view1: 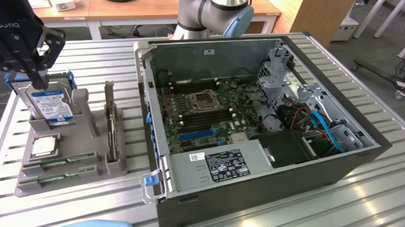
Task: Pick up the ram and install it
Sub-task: 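Pick up the ram and move it above insertion slot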
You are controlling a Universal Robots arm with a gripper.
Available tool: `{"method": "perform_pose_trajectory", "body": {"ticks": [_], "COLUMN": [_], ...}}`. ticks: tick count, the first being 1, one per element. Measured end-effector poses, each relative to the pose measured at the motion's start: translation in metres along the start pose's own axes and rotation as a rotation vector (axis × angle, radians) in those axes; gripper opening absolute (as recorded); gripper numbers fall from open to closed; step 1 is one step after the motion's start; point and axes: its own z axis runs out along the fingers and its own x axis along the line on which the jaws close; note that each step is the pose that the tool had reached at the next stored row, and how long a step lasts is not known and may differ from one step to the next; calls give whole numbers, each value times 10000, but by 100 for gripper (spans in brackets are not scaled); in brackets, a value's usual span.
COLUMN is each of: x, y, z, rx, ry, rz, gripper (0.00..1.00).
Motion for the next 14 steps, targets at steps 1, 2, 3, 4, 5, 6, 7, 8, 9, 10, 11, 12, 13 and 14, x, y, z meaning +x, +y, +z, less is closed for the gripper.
{"method": "perform_pose_trajectory", "body": {"ticks": [1, 2, 3, 4, 5, 6, 7, 8, 9, 10, 11, 12, 13, 14], "x": [0, 0, 0, 0, 0, 0, 0, 0, -1, -1, 0, 0, 0, -1], "y": [-7, -13, -19, -25, -31, -40, -50, -61, -73, -82, -85, -86, -87, -91], "z": [0, 0, 0, -1, -1, -2, -2, -3, -3, -3, -4, -4, -3, -4], "rx": [0, 0, -1, 0, 0, 0, 0, 0, 0, 0, 1, 0, 0, 0], "ry": [-1, -1, -1, -1, 0, 0, 0, 0, 0, 0, 0, -1, -1, 0], "rz": [0, 1, 1, 1, 1, 1, 1, 1, 1, 1, 1, 3, 3, 1], "gripper": [10, 10, 10, 10, 10, 10, 10, 10, 10, 10, 10, 10, 10, 10]}}
